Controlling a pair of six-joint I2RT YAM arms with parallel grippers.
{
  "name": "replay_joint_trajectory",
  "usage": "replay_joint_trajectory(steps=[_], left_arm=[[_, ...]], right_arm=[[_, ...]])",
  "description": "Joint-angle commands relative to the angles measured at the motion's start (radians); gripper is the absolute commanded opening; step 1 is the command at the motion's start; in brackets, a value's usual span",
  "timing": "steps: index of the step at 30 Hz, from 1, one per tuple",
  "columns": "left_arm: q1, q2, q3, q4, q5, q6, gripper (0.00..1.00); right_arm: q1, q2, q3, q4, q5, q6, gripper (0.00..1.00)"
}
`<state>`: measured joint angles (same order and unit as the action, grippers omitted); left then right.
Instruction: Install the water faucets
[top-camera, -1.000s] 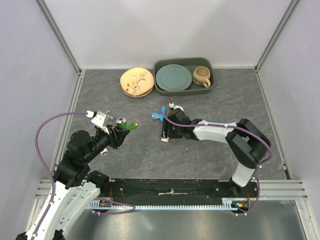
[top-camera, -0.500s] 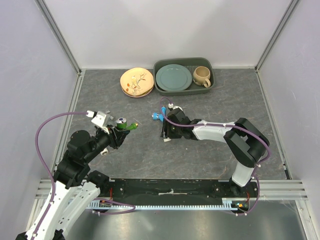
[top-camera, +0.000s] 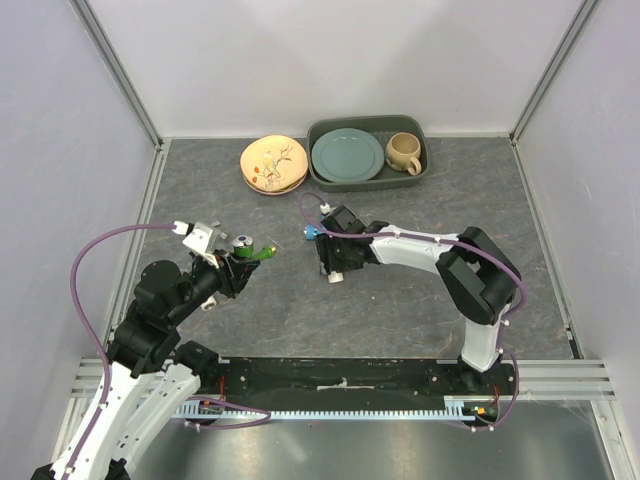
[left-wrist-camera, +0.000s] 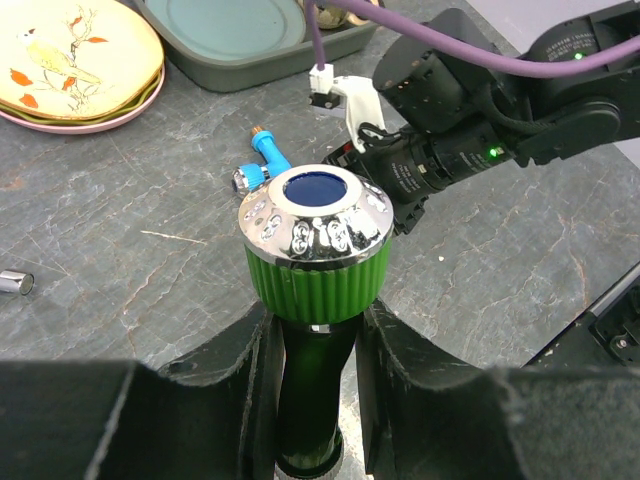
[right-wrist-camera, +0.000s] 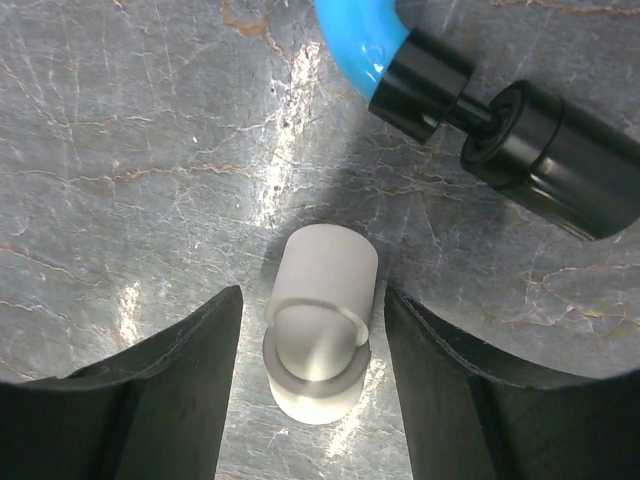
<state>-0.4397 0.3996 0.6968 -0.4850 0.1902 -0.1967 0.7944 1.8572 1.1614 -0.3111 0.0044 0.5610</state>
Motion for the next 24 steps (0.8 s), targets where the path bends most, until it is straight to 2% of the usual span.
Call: replay_joint_trajectory(steps=[1, 11, 17, 20, 21, 23, 24], left_arm=[[0.004, 0.002, 0.003, 0.026, 0.018, 0.022, 0.02], [0.002, 0.004, 0.001, 0.026, 0.023, 0.023, 0.02], [0.004, 0.008, 0.001, 0.025, 0.025, 0.022, 0.02], [0.004, 0.011, 0.000, 0.025, 0.022, 0.022, 0.02], [0.004, 0.010, 0.001, 0.026, 0.020, 0.022, 0.02], [0.004, 0.015, 0.001, 0.025, 0.020, 0.022, 0.02], [0.002, 0.016, 0.001, 0.025, 0.020, 0.022, 0.02]], right_arm=[[-0.006, 0.057, 0.118, -0.187, 0.008, -0.104, 0.67], [-0.040, 0.164, 0.274, -0.335, -0.070, -0.226, 0.66], [-0.044, 0.220, 0.342, -0.371, -0.113, -0.273, 0.61], [-0.047, 0.227, 0.348, -0.376, -0.123, -0.283, 0.51], [-0.047, 0.224, 0.348, -0.375, -0.127, -0.285, 0.40], [-0.052, 0.206, 0.342, -0.365, -0.127, -0.288, 0.28], [-0.052, 0.195, 0.339, -0.359, -0.133, -0.291, 0.18]])
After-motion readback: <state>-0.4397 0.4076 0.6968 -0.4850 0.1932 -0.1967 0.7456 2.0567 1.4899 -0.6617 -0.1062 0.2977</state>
